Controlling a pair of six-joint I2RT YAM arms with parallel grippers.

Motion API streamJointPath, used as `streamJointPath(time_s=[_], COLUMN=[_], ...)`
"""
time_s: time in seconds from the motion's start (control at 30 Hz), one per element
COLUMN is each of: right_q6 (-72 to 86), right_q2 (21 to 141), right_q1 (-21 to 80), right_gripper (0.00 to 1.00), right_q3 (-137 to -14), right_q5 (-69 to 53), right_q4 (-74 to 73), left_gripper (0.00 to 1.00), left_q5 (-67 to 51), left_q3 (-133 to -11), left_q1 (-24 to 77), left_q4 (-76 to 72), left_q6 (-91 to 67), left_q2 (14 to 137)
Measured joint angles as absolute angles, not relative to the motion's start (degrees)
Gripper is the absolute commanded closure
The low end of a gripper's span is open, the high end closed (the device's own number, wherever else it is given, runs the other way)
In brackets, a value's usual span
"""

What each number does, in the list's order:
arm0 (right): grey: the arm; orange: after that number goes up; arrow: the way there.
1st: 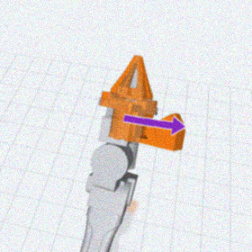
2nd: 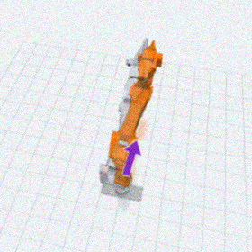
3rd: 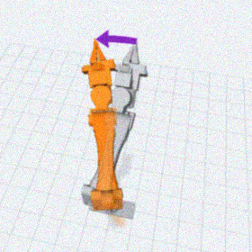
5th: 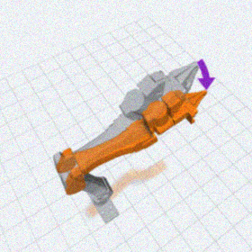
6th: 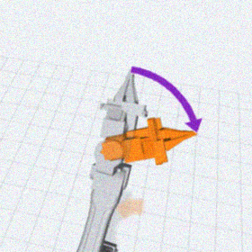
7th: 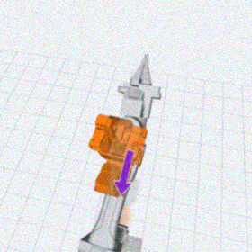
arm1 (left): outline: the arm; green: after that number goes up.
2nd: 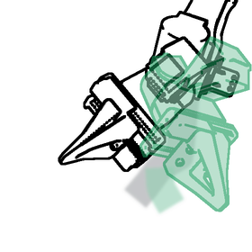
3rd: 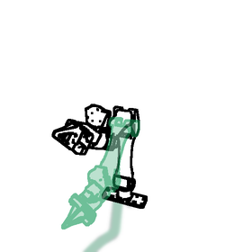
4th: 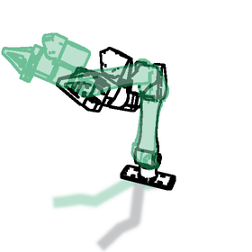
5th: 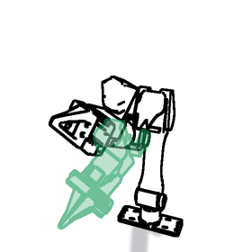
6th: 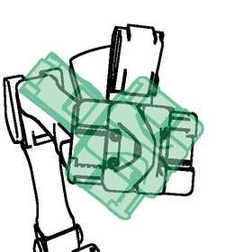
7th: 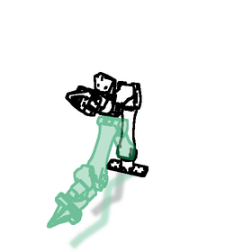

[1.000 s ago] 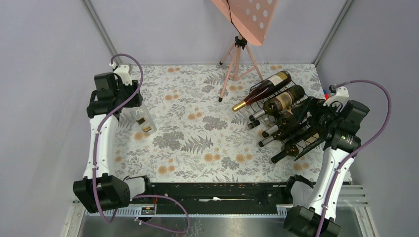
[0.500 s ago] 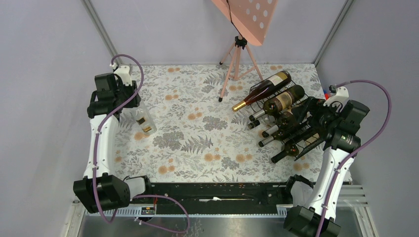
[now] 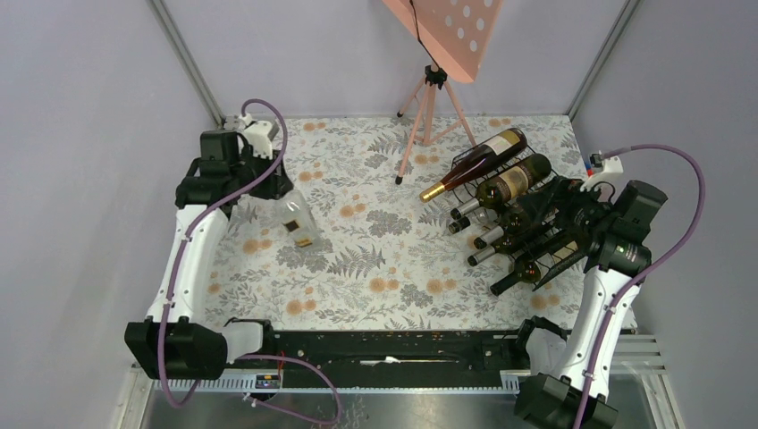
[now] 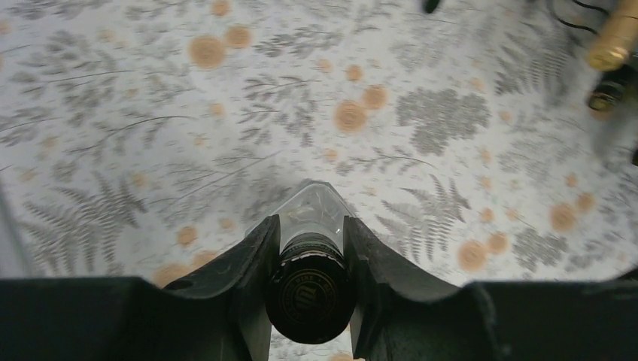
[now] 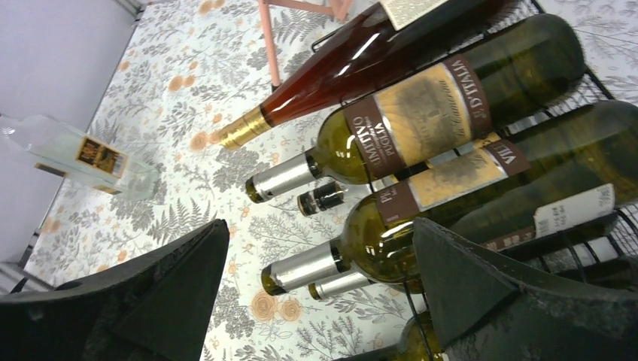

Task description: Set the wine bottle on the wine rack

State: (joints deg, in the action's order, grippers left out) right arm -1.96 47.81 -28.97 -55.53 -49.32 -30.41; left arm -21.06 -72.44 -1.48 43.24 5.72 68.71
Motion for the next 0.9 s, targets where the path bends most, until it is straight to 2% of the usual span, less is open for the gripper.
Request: streamJointPath(time_s=[0.13, 0.6, 0.9], right_q6=[-2.04, -7.27, -9.32], right_q2=[47.86, 55.86, 62.78], right_q1=[-25.96, -4.75, 13.98], right_gripper=[0.0, 0.0, 0.0], right_q3=[-56.23, -67.7, -72.9], right_q5=[-50.0, -48.42, -44.18], right_q4=[-30.89, -35.92, -36.99], left_gripper=[1.0, 1.0, 1.0], left_q5=[-25.08, -31.0, -34.98], left_q3=[-73.08, -80.93, -83.79], left_q1=[2.87, 15.29, 18.92], left_q4=[44.69, 46.3, 44.88], left_q6=[4.34, -0.19, -4.84], left_q2=[68.73, 74.06, 77.76])
